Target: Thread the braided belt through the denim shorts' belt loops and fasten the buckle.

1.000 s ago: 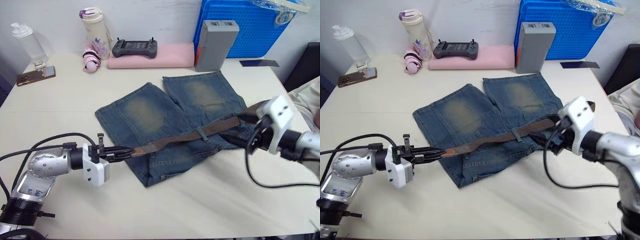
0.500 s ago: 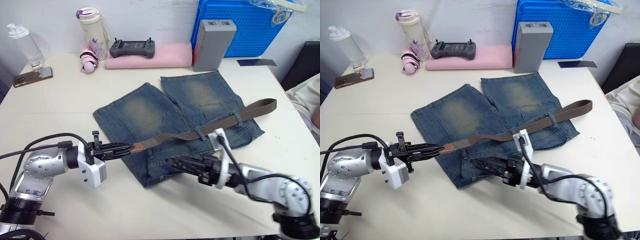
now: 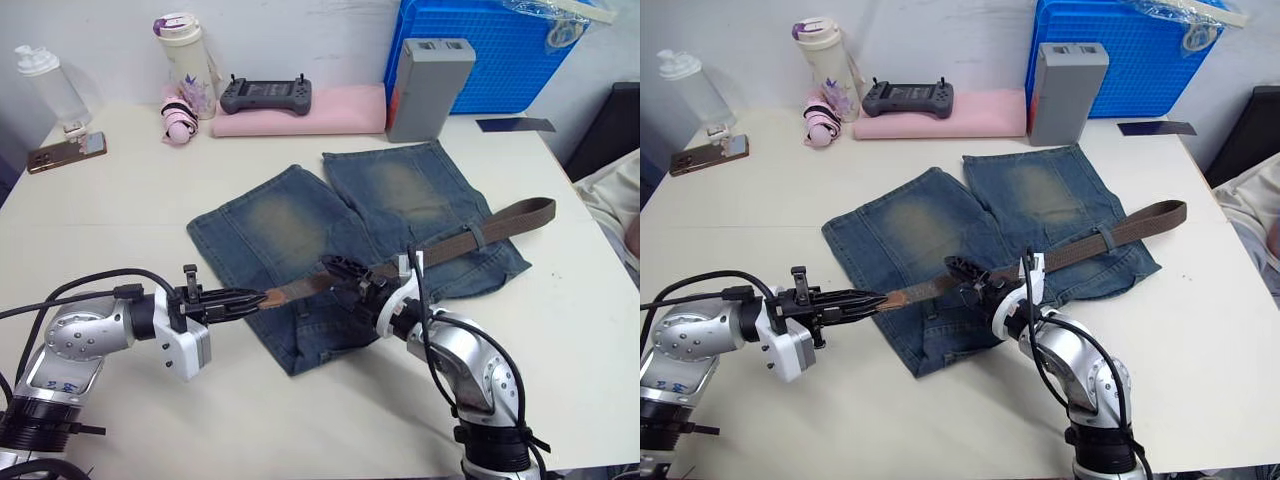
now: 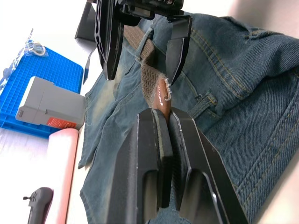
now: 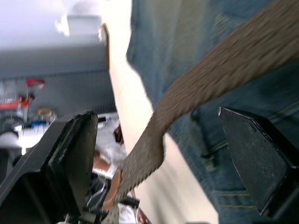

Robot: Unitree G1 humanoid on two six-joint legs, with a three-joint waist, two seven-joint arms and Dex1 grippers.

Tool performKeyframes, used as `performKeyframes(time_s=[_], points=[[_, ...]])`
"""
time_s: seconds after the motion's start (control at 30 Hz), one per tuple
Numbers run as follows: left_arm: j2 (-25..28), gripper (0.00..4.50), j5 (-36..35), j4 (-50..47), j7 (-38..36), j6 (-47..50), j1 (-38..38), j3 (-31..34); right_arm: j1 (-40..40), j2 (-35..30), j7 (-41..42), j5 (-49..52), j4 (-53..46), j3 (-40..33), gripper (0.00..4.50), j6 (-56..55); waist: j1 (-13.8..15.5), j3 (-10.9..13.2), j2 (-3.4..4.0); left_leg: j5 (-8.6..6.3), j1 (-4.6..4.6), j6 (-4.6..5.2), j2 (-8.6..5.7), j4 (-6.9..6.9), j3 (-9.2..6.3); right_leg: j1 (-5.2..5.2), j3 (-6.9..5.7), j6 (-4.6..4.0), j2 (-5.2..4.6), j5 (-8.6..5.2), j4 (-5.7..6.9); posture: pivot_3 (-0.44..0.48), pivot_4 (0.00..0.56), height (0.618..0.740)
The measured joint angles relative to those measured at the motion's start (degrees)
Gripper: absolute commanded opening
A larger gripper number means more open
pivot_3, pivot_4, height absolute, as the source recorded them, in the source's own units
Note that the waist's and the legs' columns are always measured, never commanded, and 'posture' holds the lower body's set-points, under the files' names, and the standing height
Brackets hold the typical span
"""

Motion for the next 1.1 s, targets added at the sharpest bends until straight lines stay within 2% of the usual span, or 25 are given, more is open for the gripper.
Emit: performKeyframes(time_s=[0.03, 0.17, 0.2, 0.27, 0.53, 0.6, 0.67, 0.83, 1.0, 1.1], points=[[0.11, 0.0, -0.01, 0.0, -0.02, 0.0, 0.0, 0.0, -0.09, 0.16, -0.43, 0.0, 0.0, -0.15, 3.57, -0.03, -0.06, 0.0, 0.0, 0.0, 0.0, 0.0, 0.0, 0.0, 0.0, 0.0, 0.01, 0.0, 0.0, 0.0, 0.0, 0.0, 0.15, 0.712], [0.18, 0.0, -0.06, 0.0, -0.05, 0.18, -0.01, 0.0, -0.56, 0.27, -1.11, 0.0, 0.01, -0.25, 1.63, -0.06, -0.12, 0.0, 0.01, 0.0, 0.0, 0.01, 0.0, 0.0, 0.01, -0.01, 0.02, -0.01, 0.0, 0.0, 0.01, 0.0, 0.15, 0.712], [0.18, 0.0, -0.09, -0.01, -0.07, 0.23, -0.01, 0.0, -0.66, 0.38, -1.1, 0.0, 0.01, -0.31, 1.27, -0.11, -0.12, 0.0, 0.01, 0.0, 0.0, 0.01, 0.0, 0.0, 0.01, -0.01, 0.03, -0.01, 0.0, 0.0, 0.01, 0.0, 0.15, 0.712], [0.18, 0.0, -0.2, -0.03, -0.08, 0.29, -0.01, 0.0, -0.8, 0.7, -1.09, 0.01, 0.01, -0.34, 0.11, -0.56, -0.15, 0.0, 0.01, -0.01, 0.0, 0.01, 0.01, 0.0, 0.01, -0.01, 0.03, -0.01, 0.0, 0.0, 0.01, 0.0, 0.15, 0.712], [0.18, 0.0, -0.29, -0.44, 0.11, 1.48, 0.1, 0.0, -0.92, 0.35, -0.34, 0.03, 0.01, -0.07, 0.04, -1.94, -0.63, 0.01, 0.01, -0.01, 0.0, 0.02, 0.01, 0.0, 0.0, -0.01, 0.04, -0.01, -0.01, 0.0, 0.01, 0.0, 0.15, 0.712], [0.16, 0.82, -2.23, -2.51, 0.29, 5.63, 1.48, -0.01, -1.2, -1.54, 2.55, -0.71, 0.0, 0.16, 0.0, -1.56, -0.85, 0.01, 0.01, -0.02, -0.01, 0.04, 0.0, 0.0, 0.0, 0.0, 0.05, 0.0, -0.02, 0.0, 0.0, 0.0, 0.15, 0.712], [0.59, 1.51, -7.11, -5.49, -0.03, 13.14, 4.02, -0.03, -1.27, -4.67, 6.82, -3.28, -0.19, 0.42, 0.0, -0.51, -1.14, 0.01, 0.01, -0.03, -0.02, 0.06, 0.01, 0.0, -0.02, 0.0, 0.05, 0.0, -0.03, 0.0, -0.01, 0.0, 0.15, 0.712], [4.87, 3.62, -20.65, -12.81, -0.48, 40.04, 11.17, 0.8, 2.25, -6.99, 12.66, -9.19, -3.76, 0.62, 0.0, -0.89, -1.2, 0.03, 0.05, 0.01, 0.0, -0.02, 0.03, -0.11, -0.09, 0.0, 0.03, -0.06, -0.02, -0.05, -0.02, 0.0, 0.15, 0.712], [4.24, 3.62, -28.7, -15.92, -0.57, 52.87, 13.98, 5.31, 4.43, -6.56, 15.29, -15.23, -7.23, 0.47, 0.0, -3.95, -1.17, 0.03, 0.06, 0.02, 0.04, -0.04, 0.02, -0.11, -0.08, 0.0, 0.04, -0.06, -0.01, -0.05, 0.0, 0.0, 0.15, 0.712], [2.92, 3.62, -30.16, -16.01, -0.06, 56.81, 14.06, 7.28, 5.82, -6.48, 16.46, -18.8, -8.26, 0.35, 0.0, -5.71, -0.95, 0.03, 0.05, 0.03, 0.03, -0.05, 0.0, -0.11, -0.09, 0.01, 0.03, -0.06, -0.01, -0.05, -0.01, 0.0, 0.15, 0.712]])
